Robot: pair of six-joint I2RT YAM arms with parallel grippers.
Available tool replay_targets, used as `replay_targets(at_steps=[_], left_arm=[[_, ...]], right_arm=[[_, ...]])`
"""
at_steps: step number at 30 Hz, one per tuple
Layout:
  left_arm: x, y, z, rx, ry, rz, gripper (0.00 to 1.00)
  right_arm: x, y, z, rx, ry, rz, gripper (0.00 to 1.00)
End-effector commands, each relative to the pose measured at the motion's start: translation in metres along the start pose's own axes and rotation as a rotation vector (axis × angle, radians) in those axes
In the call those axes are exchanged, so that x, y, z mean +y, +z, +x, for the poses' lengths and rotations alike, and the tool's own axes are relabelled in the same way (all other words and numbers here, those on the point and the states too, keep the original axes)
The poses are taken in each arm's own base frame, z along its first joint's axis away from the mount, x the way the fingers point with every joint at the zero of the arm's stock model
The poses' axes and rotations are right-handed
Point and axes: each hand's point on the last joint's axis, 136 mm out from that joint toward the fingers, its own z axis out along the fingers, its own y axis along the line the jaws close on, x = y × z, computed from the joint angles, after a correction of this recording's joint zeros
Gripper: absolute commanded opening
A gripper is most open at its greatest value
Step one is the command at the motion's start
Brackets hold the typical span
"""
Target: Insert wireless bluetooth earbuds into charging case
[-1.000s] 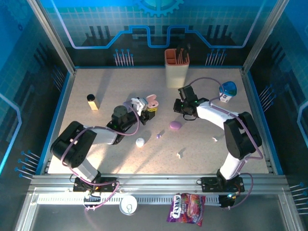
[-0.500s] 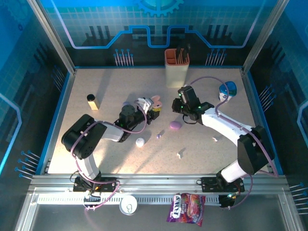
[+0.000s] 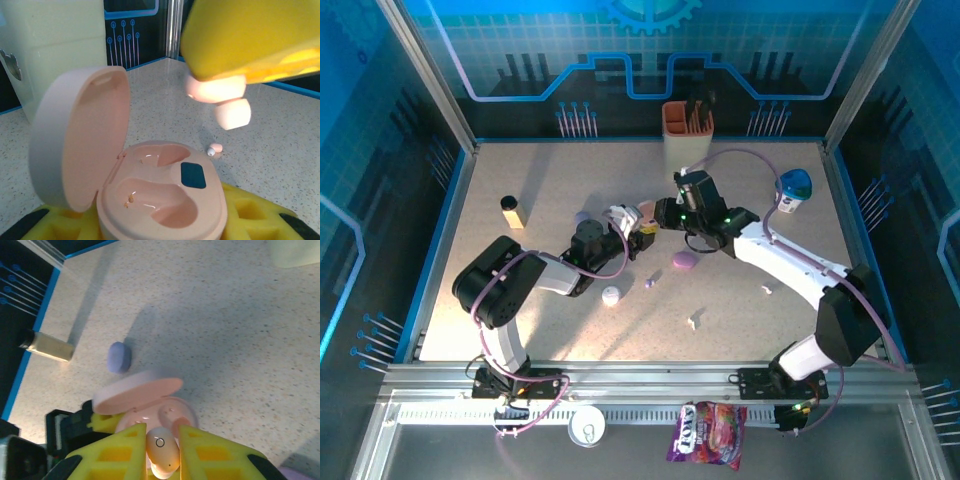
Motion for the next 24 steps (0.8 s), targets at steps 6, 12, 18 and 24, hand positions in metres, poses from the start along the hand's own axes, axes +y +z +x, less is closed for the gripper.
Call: replay_targets(at_steps=[6, 12, 18, 24], left_arm=[[-0.006, 0.005, -0.020, -0.068, 0.031, 0.011, 0.22], [-0.007, 0.006, -0.022, -0.073, 0.030, 0.014, 0.22], [-0.007, 0.005, -0.022, -0.077, 0.040, 0.014, 0.22], [-0.007, 0.006, -0.026, -0.087, 0.035, 0.013, 0.22]], right_arm=[[0.030, 0.010, 0.004, 0.056, -0.034, -0.115, 0.19], [0.028, 0.019, 0.009, 0.077, -0.027, -0.114, 0.18], [0.028, 0.023, 0.010, 0.080, -0.019, -0.117, 0.17], [0.024, 0.026, 0.015, 0.100, -0.023, -0.102, 0.23]])
